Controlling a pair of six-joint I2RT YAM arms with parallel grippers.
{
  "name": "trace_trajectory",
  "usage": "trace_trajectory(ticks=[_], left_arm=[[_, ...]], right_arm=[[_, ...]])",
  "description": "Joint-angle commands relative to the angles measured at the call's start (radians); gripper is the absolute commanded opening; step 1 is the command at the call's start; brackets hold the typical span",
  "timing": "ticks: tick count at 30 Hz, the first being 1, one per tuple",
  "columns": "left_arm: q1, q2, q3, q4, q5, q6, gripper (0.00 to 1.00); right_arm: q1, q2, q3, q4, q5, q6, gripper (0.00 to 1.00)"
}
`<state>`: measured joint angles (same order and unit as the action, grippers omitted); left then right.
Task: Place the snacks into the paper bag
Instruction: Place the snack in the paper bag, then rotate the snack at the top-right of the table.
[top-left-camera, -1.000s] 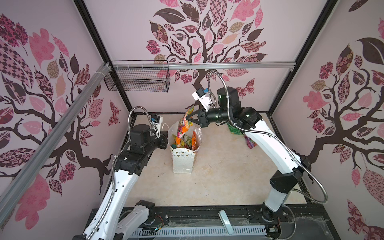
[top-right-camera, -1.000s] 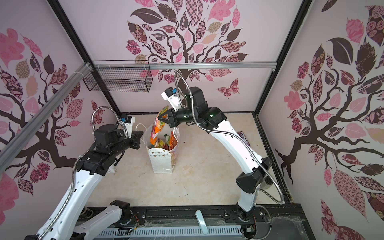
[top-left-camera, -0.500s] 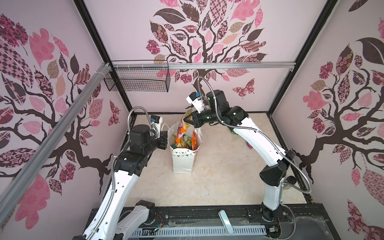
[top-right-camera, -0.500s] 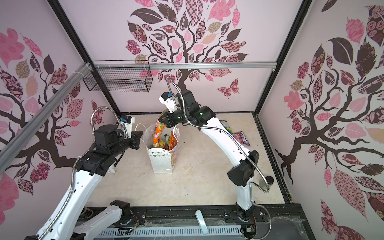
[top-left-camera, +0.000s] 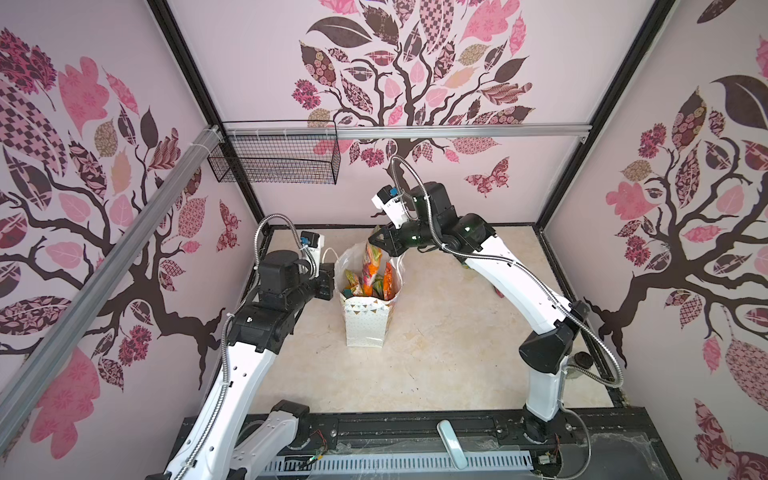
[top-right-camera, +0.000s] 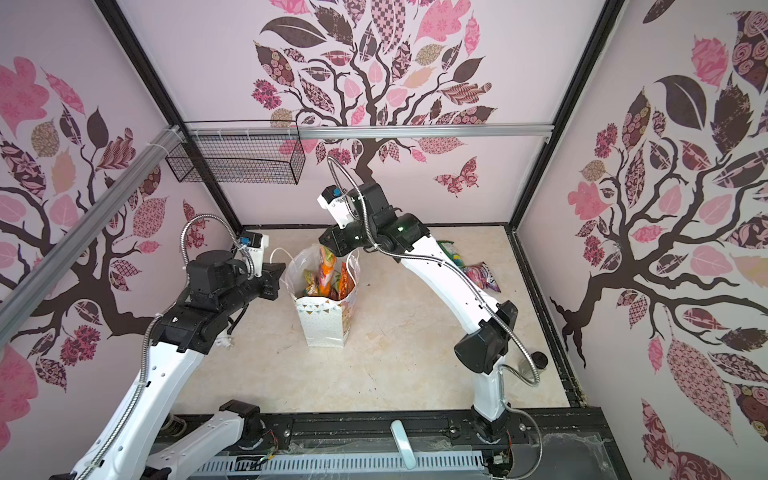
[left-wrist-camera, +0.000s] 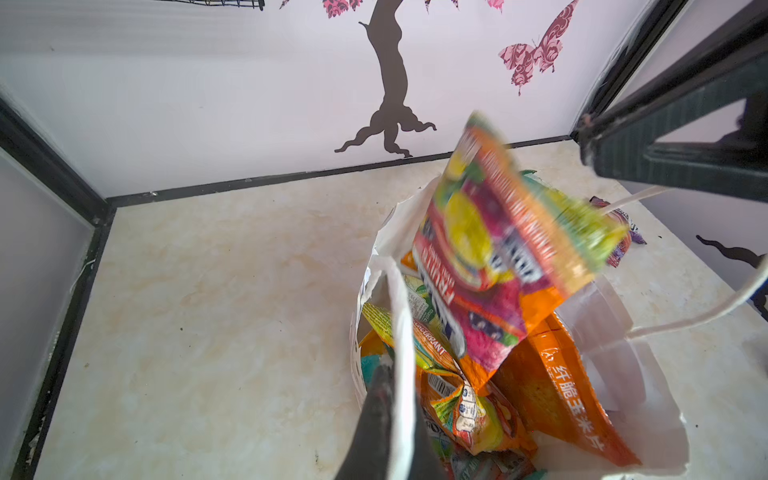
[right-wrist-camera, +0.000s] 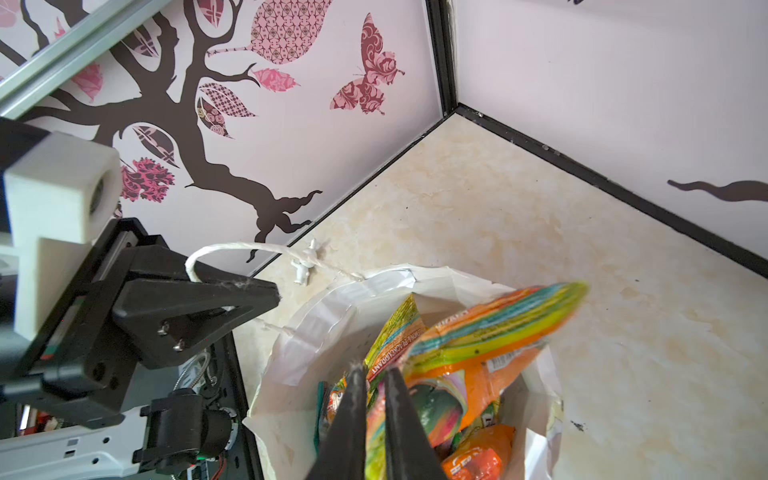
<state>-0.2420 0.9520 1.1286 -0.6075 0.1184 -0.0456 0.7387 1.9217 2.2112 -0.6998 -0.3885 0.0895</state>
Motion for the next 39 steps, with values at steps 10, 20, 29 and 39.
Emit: trace_trajectory(ticks=[10,20,29,39], left_arm=[[0.001,-0.020,-0.012,0.058,-0.003,0.006,0.00],[0.010,-0.025,-0.016,0.055,-0.065,-0.010,0.00],[0.021,-0.014,-0.011,0.052,-0.064,-0.017,0.00],[0.033,0.005,-0.006,0.040,-0.086,-0.035,0.00]], right_arm=[[0.016,-0.048,0.055,-0.021,0.035,-0.037,0.33],[-0.006,-0.130,0.039,-0.042,0.397,-0.072,0.38],[-0.253,-0.349,-0.346,0.211,0.487,0.019,0.44],[-0.427,-0.281,-0.563,0.302,0.609,0.001,0.56]])
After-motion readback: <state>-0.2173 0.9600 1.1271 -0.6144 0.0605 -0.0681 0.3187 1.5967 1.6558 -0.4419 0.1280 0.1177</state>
